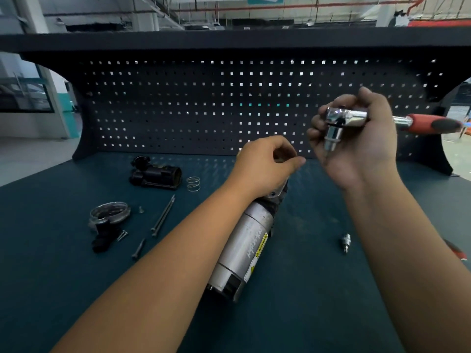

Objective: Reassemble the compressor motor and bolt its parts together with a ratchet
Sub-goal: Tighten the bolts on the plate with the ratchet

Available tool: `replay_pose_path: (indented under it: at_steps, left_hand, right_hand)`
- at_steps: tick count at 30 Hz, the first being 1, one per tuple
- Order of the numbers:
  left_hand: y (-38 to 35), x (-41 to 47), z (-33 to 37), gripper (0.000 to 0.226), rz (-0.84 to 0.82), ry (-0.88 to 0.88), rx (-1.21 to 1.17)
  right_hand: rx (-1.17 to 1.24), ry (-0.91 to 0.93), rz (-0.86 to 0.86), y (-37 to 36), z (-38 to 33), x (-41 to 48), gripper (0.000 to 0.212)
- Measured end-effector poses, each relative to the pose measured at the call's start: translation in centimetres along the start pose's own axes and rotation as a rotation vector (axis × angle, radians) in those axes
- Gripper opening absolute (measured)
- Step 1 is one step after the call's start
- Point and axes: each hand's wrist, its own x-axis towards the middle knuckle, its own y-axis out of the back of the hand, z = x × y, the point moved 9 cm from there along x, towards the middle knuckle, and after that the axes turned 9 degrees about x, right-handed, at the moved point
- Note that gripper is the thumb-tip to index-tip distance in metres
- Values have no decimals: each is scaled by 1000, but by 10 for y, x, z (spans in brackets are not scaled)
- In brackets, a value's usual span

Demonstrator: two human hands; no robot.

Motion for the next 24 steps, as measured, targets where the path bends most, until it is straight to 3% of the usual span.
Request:
replay_pose_path:
  at_steps: [5,8,10,14,17,20,24]
  left_hand:
    - [44,-6,-7,5,213,-45,142]
    - [83,-10,-58,12,261,116,377]
    - [100,-11,-109,16,125,243,644]
    - [107,-36,-208,29,-398,475,1021]
    - [94,-57,-247,51,-673,420,1244]
    - [79,-65,-267,49,-799,302,1421]
    - [71,-67,-276,34,-815,268,1542]
  right_hand:
    - [-187,-198,144,41,31,-17,39]
    - [-261,-391,222,82,53,-39,33]
    - [-252,-469,261,104,65,-52,29]
    - [-257,-564,265,123,80,-61,26]
    - [-261,-601,254,125,86,-62,19]
    - [-220,-604,255,126,87,-61,18]
    - [-157,-559,266,128,80,-57,17]
